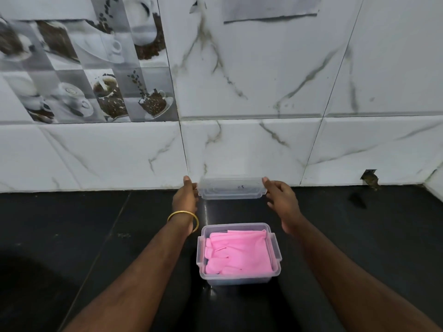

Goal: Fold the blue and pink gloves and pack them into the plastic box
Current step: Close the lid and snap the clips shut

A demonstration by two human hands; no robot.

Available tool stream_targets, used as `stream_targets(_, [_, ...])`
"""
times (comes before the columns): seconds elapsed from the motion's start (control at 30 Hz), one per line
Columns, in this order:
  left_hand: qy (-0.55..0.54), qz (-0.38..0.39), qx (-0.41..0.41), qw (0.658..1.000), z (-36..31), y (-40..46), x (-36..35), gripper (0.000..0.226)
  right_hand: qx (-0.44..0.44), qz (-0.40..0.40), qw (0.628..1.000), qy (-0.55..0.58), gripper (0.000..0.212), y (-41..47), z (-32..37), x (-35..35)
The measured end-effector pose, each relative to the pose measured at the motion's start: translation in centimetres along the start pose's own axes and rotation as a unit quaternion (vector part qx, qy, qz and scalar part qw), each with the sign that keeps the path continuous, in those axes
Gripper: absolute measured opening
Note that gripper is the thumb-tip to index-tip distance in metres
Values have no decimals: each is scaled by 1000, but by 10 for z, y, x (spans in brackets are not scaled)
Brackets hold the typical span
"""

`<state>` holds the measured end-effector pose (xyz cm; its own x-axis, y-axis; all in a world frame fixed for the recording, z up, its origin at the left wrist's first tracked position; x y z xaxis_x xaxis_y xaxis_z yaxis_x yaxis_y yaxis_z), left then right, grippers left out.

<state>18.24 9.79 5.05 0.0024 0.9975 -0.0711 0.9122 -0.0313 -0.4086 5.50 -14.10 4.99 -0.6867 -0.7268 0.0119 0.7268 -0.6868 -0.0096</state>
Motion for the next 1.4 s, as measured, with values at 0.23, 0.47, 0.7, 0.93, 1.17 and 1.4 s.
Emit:
stream_targets(0.23, [-22, 8, -60, 998, -16, -47, 17, 26, 51, -89, 992, 77, 36, -29, 32, 16])
stream_targets(0.47, [-4, 33, -97, 995, -11, -71, 33, 27, 73, -89, 992, 47, 41, -52, 39, 26])
stream_targets(0.7, [161, 42, -95, 981, 22, -82, 49, 12, 49, -94, 994, -14, 32, -84, 10, 32])
stream_targets(0.93, [238, 15, -63, 969, 64, -88, 64, 15, 3, -102, 992, -73, 26, -114, -30, 38])
stream_targets(1.17, [258, 6, -51, 965, 76, -91, 65, 10, -17, -87, 989, -116, 23, -117, -50, 40])
stream_targets(1.4, [255, 14, -42, 966, 83, -85, 66, 9, -21, -76, 985, -154, 23, -120, -61, 41])
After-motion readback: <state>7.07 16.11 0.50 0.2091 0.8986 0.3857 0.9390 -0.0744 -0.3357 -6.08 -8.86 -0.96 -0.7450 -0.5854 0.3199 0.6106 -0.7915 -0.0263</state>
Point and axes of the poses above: each hand's wrist, its own y-axis towards the middle knuckle, its own x-axis out of the back of the hand, z = x × y, the point moved 5 cm from there along y, towards the middle knuckle, and after that the axes turned 7 degrees about x, right-handed, at the moved point
